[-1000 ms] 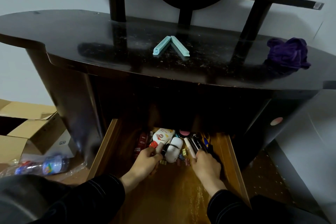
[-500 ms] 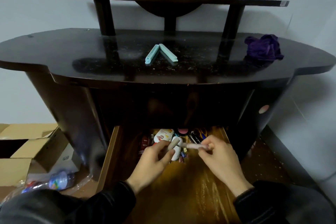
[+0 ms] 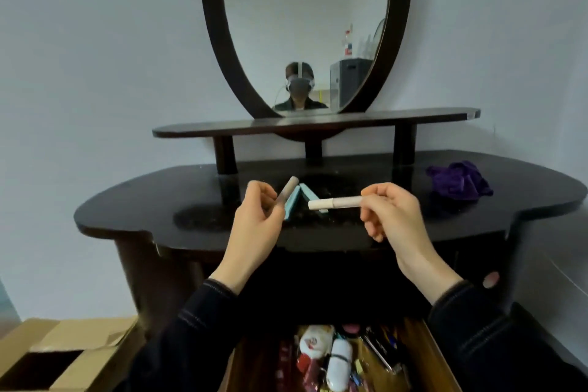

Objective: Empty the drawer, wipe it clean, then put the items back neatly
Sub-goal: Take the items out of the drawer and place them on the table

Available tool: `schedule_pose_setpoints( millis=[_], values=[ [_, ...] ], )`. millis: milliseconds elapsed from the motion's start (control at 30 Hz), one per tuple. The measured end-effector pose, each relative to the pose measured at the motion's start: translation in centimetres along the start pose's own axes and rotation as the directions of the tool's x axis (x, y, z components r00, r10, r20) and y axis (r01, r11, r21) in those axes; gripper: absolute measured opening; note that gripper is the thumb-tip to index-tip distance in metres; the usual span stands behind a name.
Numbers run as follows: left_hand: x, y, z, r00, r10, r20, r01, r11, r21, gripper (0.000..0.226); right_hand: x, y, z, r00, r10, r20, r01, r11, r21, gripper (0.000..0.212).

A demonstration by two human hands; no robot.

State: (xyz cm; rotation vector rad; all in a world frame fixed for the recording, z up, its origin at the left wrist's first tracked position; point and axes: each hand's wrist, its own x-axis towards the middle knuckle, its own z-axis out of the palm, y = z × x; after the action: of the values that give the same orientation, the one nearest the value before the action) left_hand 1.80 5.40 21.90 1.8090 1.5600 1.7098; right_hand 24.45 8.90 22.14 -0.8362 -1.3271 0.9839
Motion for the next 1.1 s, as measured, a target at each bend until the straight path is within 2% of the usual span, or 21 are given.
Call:
schedule_pose_setpoints(
  millis=[100,233,333,467,567,600,700,767,833,933,1033,1100],
  values=[
    [3.4,-1.9,0.7,0.997,-0.077,0.003,0.075,0.982,0.171,0.011,3.7,1.2,1.3,0.997,0.076,-0.017,-0.077,0.983,-0.168,0.007],
    [5.9,-3.6,1.5,0.987,-0.151,0.053,0.12,0.917,0.38,0.018,6.0,2.4,2.3,0.994,0.103,0.02,-0.084,0.891,-0.447,0.013],
    [6.7,-3.8,2.1,0.979,-0.2,0.028,0.171,0.895,0.413,0.021,7.0,2.4,2.9,0.996,0.079,0.041,-0.038,0.793,-0.608,0.008],
    [7.0,-3.9,2.3,0.971,-0.237,0.013,0.211,0.888,0.408,0.019,7.2,2.6,3.8,0.994,0.047,0.1,0.054,0.586,-0.809,0.005],
    [7.0,-3.9,2.0,0.97,-0.245,0.001,0.225,0.895,0.384,0.025,7.3,2.9,4.0,0.992,0.032,0.125,0.09,0.521,-0.849,0.005],
    [6.9,-3.8,2.0,0.969,-0.247,0.004,0.228,0.898,0.375,0.027,7.4,3.0,3.9,0.993,0.026,0.118,0.085,0.542,-0.836,0.006],
    [6.6,-3.5,2.0,0.972,-0.234,0.026,0.21,0.913,0.35,0.027,7.7,3.0,3.3,1.0,-0.005,0.013,0.013,0.69,-0.724,0.009],
    [6.5,-3.5,2.0,0.974,-0.224,0.044,0.195,0.916,0.35,0.026,8.0,3.1,2.9,0.997,-0.015,-0.074,-0.041,0.71,-0.702,0.01],
    [6.6,-3.6,2.1,0.974,-0.221,0.058,0.185,0.912,0.367,0.024,8.3,3.4,2.8,0.996,-0.011,-0.087,-0.059,0.647,-0.76,0.009],
    [6.6,-3.5,2.1,0.97,-0.231,0.081,0.183,0.903,0.388,0.021,8.0,3.6,3.5,0.999,-0.011,0.036,0.037,0.51,-0.859,0.016],
    [6.5,-3.5,2.1,0.963,-0.24,0.12,0.181,0.912,0.369,0.017,7.6,3.4,3.9,0.988,-0.02,0.152,0.145,0.436,-0.888,0.033],
    [6.4,-3.5,2.0,0.963,-0.23,0.138,0.168,0.919,0.357,0.013,7.5,3.4,3.9,0.977,-0.009,0.213,0.197,0.42,-0.886,0.03]
  ],
)
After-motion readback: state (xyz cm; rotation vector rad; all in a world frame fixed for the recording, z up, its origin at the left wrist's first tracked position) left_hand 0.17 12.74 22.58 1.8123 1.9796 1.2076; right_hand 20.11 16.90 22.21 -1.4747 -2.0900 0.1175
